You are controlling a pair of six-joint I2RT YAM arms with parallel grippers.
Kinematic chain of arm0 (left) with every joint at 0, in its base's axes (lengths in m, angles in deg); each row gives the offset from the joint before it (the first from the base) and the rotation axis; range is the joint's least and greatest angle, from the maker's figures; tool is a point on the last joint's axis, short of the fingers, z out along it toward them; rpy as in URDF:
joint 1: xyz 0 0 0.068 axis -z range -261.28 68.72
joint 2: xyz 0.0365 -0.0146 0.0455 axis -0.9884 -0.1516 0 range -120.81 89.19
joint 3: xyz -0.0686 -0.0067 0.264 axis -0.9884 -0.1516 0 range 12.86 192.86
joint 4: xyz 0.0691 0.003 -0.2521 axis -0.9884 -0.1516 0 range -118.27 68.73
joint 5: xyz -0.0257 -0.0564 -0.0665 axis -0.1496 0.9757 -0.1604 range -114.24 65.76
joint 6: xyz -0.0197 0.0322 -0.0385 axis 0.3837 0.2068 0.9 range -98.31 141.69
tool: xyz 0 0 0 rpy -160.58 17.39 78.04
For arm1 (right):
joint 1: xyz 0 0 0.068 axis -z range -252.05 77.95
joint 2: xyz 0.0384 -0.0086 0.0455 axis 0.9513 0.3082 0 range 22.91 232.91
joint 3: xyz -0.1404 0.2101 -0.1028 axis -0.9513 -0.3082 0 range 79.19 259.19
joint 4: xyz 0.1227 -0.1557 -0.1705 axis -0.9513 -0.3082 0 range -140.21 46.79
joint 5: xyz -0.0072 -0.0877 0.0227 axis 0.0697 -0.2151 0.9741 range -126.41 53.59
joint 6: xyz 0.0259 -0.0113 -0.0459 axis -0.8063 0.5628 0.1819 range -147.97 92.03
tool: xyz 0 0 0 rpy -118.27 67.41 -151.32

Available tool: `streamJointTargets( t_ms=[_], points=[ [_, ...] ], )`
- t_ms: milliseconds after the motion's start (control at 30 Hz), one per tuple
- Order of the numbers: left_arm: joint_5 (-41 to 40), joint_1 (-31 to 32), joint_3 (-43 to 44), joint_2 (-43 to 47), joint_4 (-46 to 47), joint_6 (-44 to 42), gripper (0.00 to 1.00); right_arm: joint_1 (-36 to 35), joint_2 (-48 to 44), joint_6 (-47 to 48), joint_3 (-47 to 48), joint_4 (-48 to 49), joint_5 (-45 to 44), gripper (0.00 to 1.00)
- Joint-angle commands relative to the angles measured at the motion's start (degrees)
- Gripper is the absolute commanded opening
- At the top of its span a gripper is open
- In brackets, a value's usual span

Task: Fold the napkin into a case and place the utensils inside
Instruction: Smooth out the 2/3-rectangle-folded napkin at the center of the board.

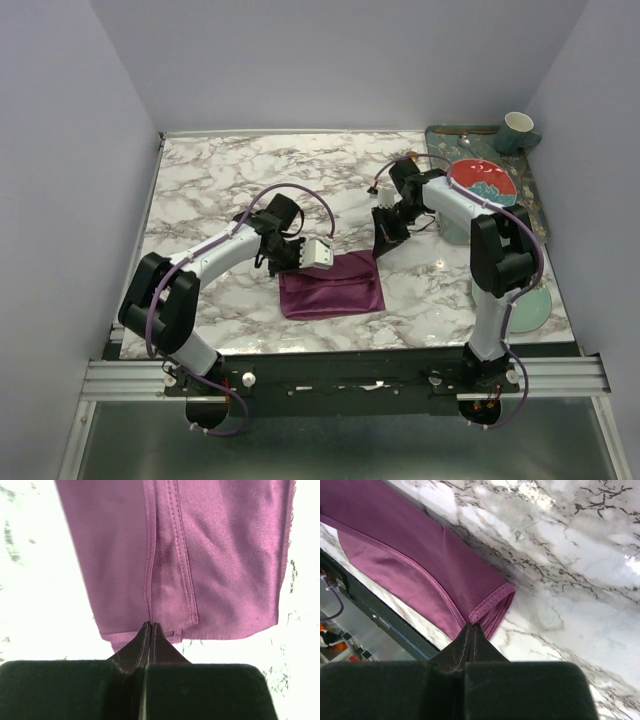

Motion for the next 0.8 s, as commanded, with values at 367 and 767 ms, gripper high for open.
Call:
streamJointTargets(
  t_ms=[367, 767],
  points=[
    [1.8, 0.2, -3.3, -0.2, -0.3, 1.1, 0.0, -1.8, 1.3, 1.0, -6.6, 2.6, -0.2, 0.01],
    [12.5, -4.5, -3.9, 4.0, 3.1, 14.7, 0.45, -2.7, 5.2, 0.7, -7.1, 5.5, -3.5, 0.01]
  ],
)
